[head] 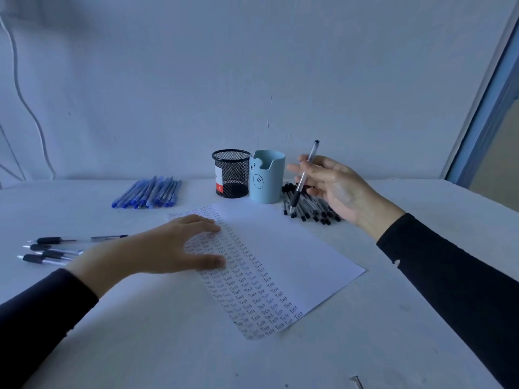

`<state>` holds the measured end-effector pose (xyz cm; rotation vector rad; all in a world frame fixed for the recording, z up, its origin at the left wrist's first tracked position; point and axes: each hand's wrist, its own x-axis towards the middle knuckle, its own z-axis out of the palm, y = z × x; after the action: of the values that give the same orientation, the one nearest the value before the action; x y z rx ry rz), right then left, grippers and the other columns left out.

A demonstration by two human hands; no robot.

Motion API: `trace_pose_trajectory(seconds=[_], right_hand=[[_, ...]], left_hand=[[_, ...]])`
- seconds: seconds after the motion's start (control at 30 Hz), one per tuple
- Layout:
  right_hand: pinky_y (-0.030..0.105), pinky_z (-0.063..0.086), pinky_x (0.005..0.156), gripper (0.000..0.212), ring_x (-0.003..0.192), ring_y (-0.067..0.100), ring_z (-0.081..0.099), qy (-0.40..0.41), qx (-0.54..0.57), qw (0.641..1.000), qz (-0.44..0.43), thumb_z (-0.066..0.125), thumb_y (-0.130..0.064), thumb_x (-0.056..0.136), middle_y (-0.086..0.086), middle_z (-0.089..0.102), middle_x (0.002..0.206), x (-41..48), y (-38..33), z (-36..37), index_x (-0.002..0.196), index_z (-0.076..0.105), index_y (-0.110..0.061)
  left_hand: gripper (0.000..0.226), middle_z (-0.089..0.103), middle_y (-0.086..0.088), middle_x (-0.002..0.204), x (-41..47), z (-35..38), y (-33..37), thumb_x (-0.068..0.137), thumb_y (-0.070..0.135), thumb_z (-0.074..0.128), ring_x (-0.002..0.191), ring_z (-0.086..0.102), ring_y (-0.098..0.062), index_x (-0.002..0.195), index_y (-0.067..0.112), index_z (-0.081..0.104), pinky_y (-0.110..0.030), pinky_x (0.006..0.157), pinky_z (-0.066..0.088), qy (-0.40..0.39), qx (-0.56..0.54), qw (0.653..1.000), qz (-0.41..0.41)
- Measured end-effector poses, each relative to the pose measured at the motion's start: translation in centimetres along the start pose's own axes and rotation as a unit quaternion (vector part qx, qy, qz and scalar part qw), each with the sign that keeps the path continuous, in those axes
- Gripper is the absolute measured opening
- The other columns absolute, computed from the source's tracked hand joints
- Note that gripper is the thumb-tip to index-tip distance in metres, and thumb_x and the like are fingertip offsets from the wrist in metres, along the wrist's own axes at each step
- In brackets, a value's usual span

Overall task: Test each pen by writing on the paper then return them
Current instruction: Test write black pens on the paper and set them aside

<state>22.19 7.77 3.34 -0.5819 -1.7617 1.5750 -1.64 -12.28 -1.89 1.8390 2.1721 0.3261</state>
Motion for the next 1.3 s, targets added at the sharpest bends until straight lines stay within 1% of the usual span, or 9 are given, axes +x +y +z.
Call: trace_pose_trajectory(seconds=[0.3, 0.43, 0.53, 0.63, 0.77, 0.9, 1.07, 1.17, 1.3], right_hand=[[0.028, 0.049, 0.076, 0.014, 0.084, 0.016, 0.061, 0.183, -0.081, 0.972, -0.120, 0.066, -0.006, 0.089, 0.005, 0.066, 0.100, 1.4, 2.0, -3.1, 0.090, 0.061, -0.020], [0.023, 0.054, 0.078, 0.003, 0.088, 0.016, 0.067, 0.124, -0.279, 0.943, -0.133, 0.055, -0.012, 0.095, 0.008, 0.068, 0.110, 1.3, 3.8, -2.8, 0.097, 0.056, -0.014], [0.008, 0.039, 0.054, 0.003, 0.055, -0.003, 0.059, 0.053, -0.409, 0.893, -0.179, 0.048, -0.009, 0.099, -0.008, 0.058, 0.130, 1.4, 5.0, -2.2, 0.102, 0.050, -0.009], [0.021, 0.040, 0.093, 0.014, 0.096, -0.009, 0.062, 0.037, -0.517, 0.837, -0.175, 0.050, -0.019, 0.098, -0.009, 0.059, 0.133, 2.0, 6.1, -2.5, 0.112, 0.056, -0.019], [0.038, -0.001, 0.122, 0.041, 0.147, 0.006, 0.021, 0.017, -0.583, 0.811, -0.058, 0.043, -0.054, 0.096, -0.008, 0.047, 0.148, 1.9, 6.8, -3.1, 0.130, 0.052, -0.032], [0.036, -0.002, 0.122, 0.050, 0.150, 0.010, 0.012, 0.023, -0.577, 0.807, -0.126, 0.041, -0.060, 0.093, -0.006, 0.026, 0.161, 1.2, 6.1, -2.1, 0.132, 0.052, -0.031], [0.033, 0.015, 0.118, 0.033, 0.144, 0.013, 0.029, -0.016, -0.514, 0.825, -0.235, 0.055, -0.041, 0.091, -0.005, 0.045, 0.150, -0.7, 5.9, 1.4, 0.120, 0.064, -0.027], [0.028, 0.021, 0.114, 0.025, 0.138, 0.011, 0.034, -0.064, -0.487, 0.829, -0.268, 0.061, -0.033, 0.091, -0.007, 0.051, 0.142, -1.6, 6.5, 3.7, 0.114, 0.068, -0.027], [0.022, 0.018, 0.111, 0.020, 0.131, 0.000, 0.031, -0.092, -0.476, 0.822, -0.300, 0.061, -0.028, 0.092, -0.015, 0.050, 0.134, -2.1, 7.1, 4.8, 0.111, 0.068, -0.027]], left_hand=[[0.101, 0.031, 0.024, 0.148, 0.1, 0.0, -0.2, 0.052, 0.096, 0.045, 0.136, 0.029, -0.003, 0.140, 0.046, 0.039, -0.035, 0.117, 0.026, -0.002, -0.002, 1.000, 0.001], [0.102, 0.030, 0.024, 0.148, 0.0, 0.0, 0.0, 0.052, 0.095, 0.044, 0.137, 0.029, -0.004, 0.141, 0.046, 0.037, -0.034, 0.117, 0.026, -0.007, -0.001, 1.000, 0.000], [0.102, 0.030, 0.023, 0.149, 0.0, 0.0, 0.1, 0.052, 0.095, 0.044, 0.136, 0.028, -0.003, 0.141, 0.046, 0.038, -0.033, 0.117, 0.025, -0.001, -0.002, 1.000, 0.002], [0.102, 0.029, 0.024, 0.149, 0.0, 0.0, 0.1, 0.052, 0.095, 0.044, 0.135, 0.028, -0.001, 0.141, 0.046, 0.038, -0.032, 0.116, 0.025, -0.001, -0.001, 1.000, 0.006], [0.102, 0.029, 0.023, 0.149, 0.1, 0.2, -0.1, 0.051, 0.095, 0.044, 0.137, 0.028, -0.003, 0.141, 0.046, 0.038, -0.035, 0.117, 0.025, 0.004, 0.002, 1.000, 0.008], [0.100, 0.031, 0.023, 0.149, 0.0, 0.1, -0.3, 0.055, 0.095, 0.042, 0.136, 0.030, -0.003, 0.141, 0.046, 0.038, -0.037, 0.117, 0.027, 0.003, 0.003, 1.000, 0.021], [0.080, 0.052, 0.028, 0.123, -0.9, -2.8, -1.6, 0.068, 0.089, 0.031, 0.108, 0.050, 0.011, 0.132, 0.044, 0.051, -0.016, 0.094, 0.036, 0.094, -0.038, 0.995, -0.002], [0.058, 0.067, 0.026, 0.097, -2.0, -4.8, -4.3, 0.064, 0.083, 0.054, 0.089, 0.060, 0.013, 0.103, 0.042, 0.069, -0.002, 0.076, 0.040, 0.160, -0.039, 0.986, -0.030], [0.017, 0.069, 0.014, 0.091, -2.7, -6.5, -7.2, 0.073, 0.043, 0.079, 0.088, 0.063, -0.005, 0.083, 0.029, 0.078, -0.023, 0.081, 0.046, 0.208, -0.020, 0.975, -0.069]])
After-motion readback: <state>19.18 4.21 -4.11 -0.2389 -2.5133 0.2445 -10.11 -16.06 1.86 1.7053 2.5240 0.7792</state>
